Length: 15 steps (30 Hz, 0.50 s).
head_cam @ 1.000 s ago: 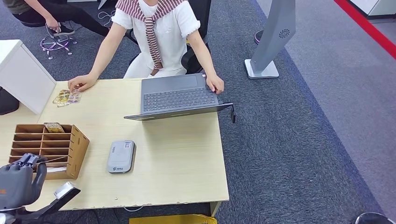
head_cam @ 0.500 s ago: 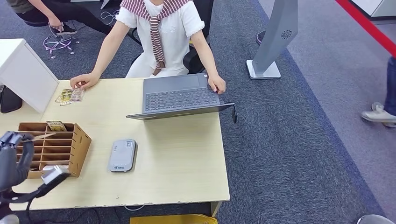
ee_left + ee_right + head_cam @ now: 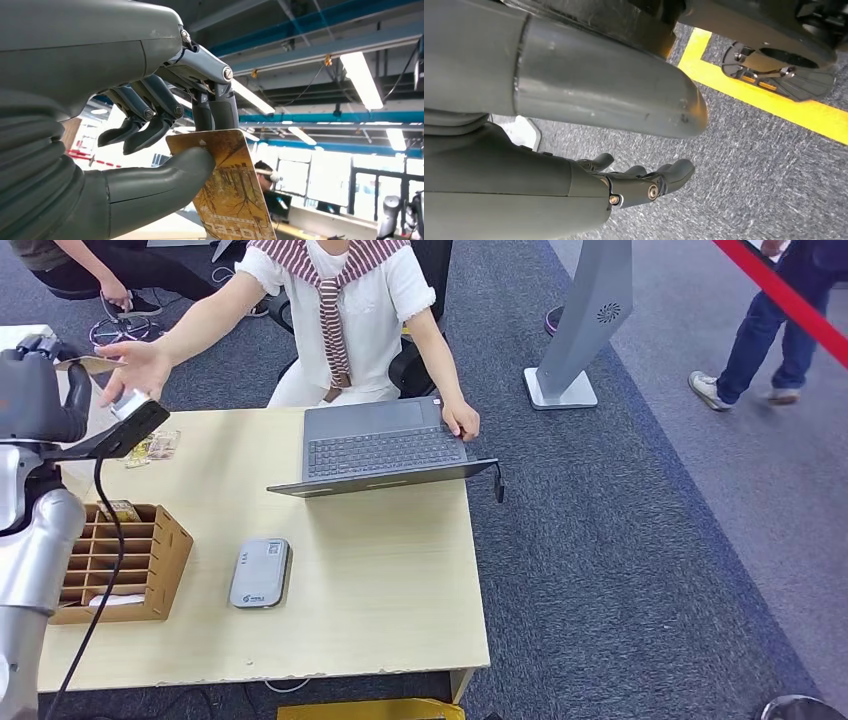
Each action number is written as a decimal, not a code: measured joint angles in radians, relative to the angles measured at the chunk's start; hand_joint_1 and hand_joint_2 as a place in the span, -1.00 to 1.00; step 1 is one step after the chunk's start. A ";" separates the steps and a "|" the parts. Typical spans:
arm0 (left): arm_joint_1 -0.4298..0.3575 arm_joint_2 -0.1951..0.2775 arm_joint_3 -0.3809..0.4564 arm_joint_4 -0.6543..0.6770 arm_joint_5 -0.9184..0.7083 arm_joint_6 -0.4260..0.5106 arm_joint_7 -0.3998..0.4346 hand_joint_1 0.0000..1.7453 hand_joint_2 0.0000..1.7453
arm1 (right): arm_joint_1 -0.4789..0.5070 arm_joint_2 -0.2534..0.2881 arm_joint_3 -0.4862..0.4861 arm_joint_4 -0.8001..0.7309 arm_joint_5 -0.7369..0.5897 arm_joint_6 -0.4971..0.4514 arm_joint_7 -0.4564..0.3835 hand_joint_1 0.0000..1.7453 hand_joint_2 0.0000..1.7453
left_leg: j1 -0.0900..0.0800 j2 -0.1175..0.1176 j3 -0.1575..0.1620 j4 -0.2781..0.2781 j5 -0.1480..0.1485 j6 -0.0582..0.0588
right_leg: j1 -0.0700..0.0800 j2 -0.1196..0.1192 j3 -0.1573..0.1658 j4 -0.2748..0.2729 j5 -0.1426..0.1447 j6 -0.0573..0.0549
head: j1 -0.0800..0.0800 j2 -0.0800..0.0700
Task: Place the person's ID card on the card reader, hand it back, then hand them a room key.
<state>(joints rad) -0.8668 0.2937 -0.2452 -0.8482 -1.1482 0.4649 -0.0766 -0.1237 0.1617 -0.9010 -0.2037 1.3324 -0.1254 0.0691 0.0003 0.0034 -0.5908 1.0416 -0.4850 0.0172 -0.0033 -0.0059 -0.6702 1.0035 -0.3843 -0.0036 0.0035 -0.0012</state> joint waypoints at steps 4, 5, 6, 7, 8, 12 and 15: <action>-0.085 -0.037 -0.030 0.108 -0.022 -0.002 0.025 1.00 1.00 | -0.006 0.003 0.014 0.000 0.006 0.005 0.002 -1.00 -1.00 | 0.000 0.001 -0.001 0.000 0.000 0.000 | 0.000 0.001 -0.001 0.000 0.000 0.000 | 0.000 0.000; -0.105 -0.046 -0.035 0.134 -0.027 -0.003 0.031 1.00 1.00 | -0.007 0.003 0.017 0.000 0.009 0.008 0.002 -1.00 -1.00 | 0.000 0.001 -0.001 0.000 0.000 0.000 | 0.000 0.001 -0.002 0.000 0.000 0.000 | 0.000 0.000; -0.123 -0.053 -0.040 0.159 -0.031 -0.004 0.037 1.00 1.00 | -0.008 0.004 0.021 0.000 0.012 0.010 0.003 -1.00 -1.00 | 0.000 0.001 -0.001 0.000 0.000 0.000 | 0.000 0.001 -0.002 0.000 0.000 0.000 | 0.000 0.000; -0.140 -0.061 -0.044 0.181 -0.033 -0.004 0.041 1.00 1.00 | -0.009 0.004 0.025 0.000 0.015 0.013 0.003 -1.00 -1.00 | 0.000 0.001 -0.001 0.000 0.000 0.000 | 0.000 0.001 -0.002 0.000 0.000 0.000 | 0.000 0.000; -0.154 -0.067 -0.047 0.200 -0.035 -0.004 0.043 1.00 1.00 | -0.010 0.004 0.028 0.000 0.017 0.014 0.004 -1.00 -1.00 | 0.000 0.001 -0.001 0.000 0.000 0.000 | 0.000 0.001 -0.002 0.000 0.000 0.000 | 0.000 0.000; -0.188 -0.084 -0.052 0.248 -0.037 -0.004 0.045 1.00 1.00 | -0.012 0.005 0.034 0.000 0.017 0.015 0.008 -1.00 -1.00 | 0.000 0.001 -0.001 0.000 0.000 0.000 | 0.000 0.002 -0.002 0.000 0.000 0.000 | 0.000 0.000; -0.203 -0.092 -0.056 0.277 -0.040 -0.005 0.051 1.00 1.00 | -0.012 0.005 0.035 0.000 0.018 0.015 0.009 -1.00 -1.00 | 0.001 0.001 -0.002 0.000 0.000 0.000 | 0.000 0.002 -0.002 0.000 0.000 0.000 | 0.000 0.000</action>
<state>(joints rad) -1.0695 0.2012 -0.3010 -0.5708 -1.1882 0.4596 -0.0254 -0.1359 0.1669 -0.8665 -0.2037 1.3499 -0.1102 0.0782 0.0009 0.0046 -0.5924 1.0413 -0.4850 0.0170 -0.0032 -0.0037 -0.6723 1.0037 -0.3843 -0.0038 0.0032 -0.0012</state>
